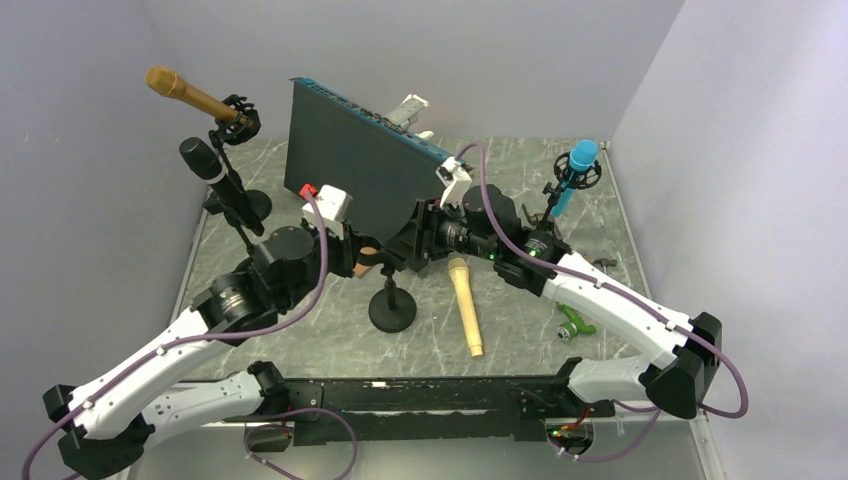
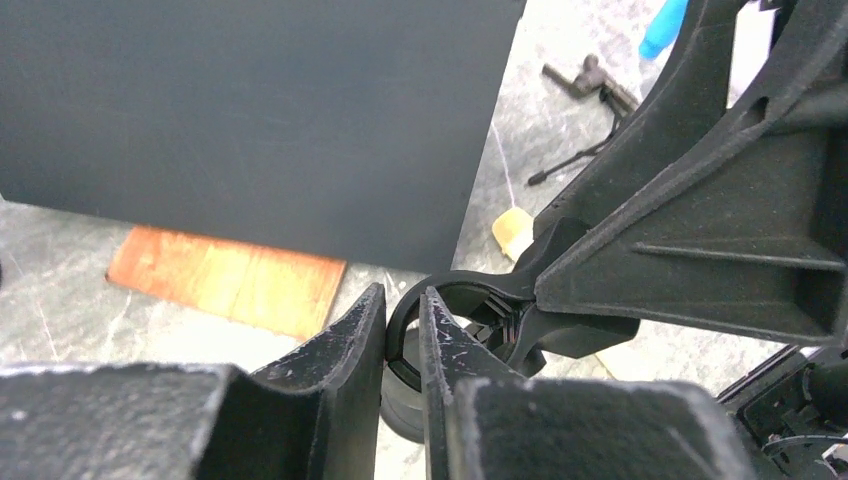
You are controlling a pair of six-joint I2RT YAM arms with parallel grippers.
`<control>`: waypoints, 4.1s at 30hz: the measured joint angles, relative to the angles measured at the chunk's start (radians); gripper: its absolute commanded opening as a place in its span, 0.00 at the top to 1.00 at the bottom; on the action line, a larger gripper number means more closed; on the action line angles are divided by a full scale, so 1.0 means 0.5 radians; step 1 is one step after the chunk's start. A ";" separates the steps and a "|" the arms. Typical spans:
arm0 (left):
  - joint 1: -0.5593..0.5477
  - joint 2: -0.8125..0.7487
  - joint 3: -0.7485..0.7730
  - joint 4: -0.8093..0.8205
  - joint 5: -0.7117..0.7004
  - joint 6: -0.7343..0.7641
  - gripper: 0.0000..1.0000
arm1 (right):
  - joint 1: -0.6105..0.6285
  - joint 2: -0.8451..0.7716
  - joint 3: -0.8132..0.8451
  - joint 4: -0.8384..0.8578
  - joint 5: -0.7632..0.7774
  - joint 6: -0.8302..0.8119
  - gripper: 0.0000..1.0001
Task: Remove the microphone from the stand
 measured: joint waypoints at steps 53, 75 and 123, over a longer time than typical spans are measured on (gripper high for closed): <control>-0.002 -0.412 0.318 -0.346 -0.016 0.078 0.01 | 0.700 0.266 -1.352 1.093 0.731 -0.269 0.37; -0.004 -0.722 0.523 -0.825 -0.502 0.204 0.01 | 0.755 1.166 -0.896 1.492 1.582 -0.312 0.31; 1.386 0.189 0.455 -0.252 -0.632 -0.071 0.38 | 0.696 -0.217 -1.311 0.964 1.080 -0.175 0.16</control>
